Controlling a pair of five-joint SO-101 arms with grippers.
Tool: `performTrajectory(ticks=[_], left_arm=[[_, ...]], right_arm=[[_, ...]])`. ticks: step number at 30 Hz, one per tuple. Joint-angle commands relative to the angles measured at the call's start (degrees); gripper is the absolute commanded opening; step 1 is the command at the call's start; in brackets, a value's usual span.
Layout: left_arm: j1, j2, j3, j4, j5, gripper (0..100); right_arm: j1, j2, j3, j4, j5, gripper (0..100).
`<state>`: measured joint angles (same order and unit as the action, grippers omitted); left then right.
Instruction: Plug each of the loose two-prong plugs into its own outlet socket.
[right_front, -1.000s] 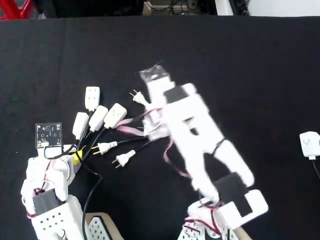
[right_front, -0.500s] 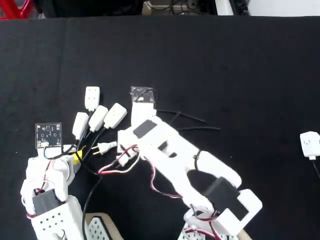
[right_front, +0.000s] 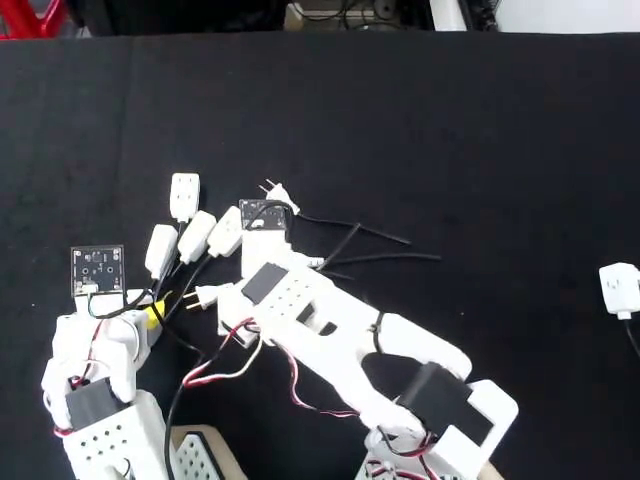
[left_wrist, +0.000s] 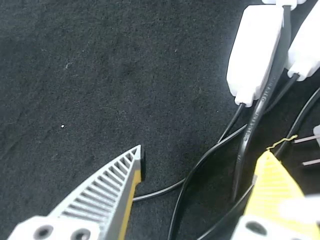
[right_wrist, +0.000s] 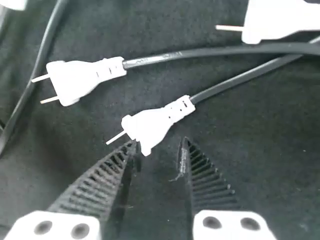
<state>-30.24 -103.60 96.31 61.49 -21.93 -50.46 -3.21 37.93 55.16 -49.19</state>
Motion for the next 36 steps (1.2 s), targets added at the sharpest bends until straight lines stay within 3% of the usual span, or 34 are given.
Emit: performTrajectory(ticks=[1, 12, 17, 27, 31, 36], left_arm=[[0.0, -0.4, 1.1, -0.7, -0.4, 35], [0.0, -0.4, 1.1, -0.7, -0.4, 35], [0.0, -0.4, 1.1, -0.7, -0.4, 35], [0.0, -0.4, 1.1, -0.7, -0.4, 35], [0.0, -0.4, 1.1, -0.7, -0.4, 35], [0.0, -0.4, 1.1, -0.7, -0.4, 35]], right_arm=[[-0.6, -2.4, -0.1, 0.4, -0.4, 12.8], [1.8, -2.6, 8.2, -15.7, -1.8, 12.8], [2.0, -2.5, 8.1, -16.2, -6.1, 12.8], [2.3, -2.5, 8.5, -17.8, -5.6, 12.4], [4.1, -2.4, 8.6, -17.8, -5.5, 1.1], [6.9, -2.4, 8.7, -17.3, -5.5, 4.1]])
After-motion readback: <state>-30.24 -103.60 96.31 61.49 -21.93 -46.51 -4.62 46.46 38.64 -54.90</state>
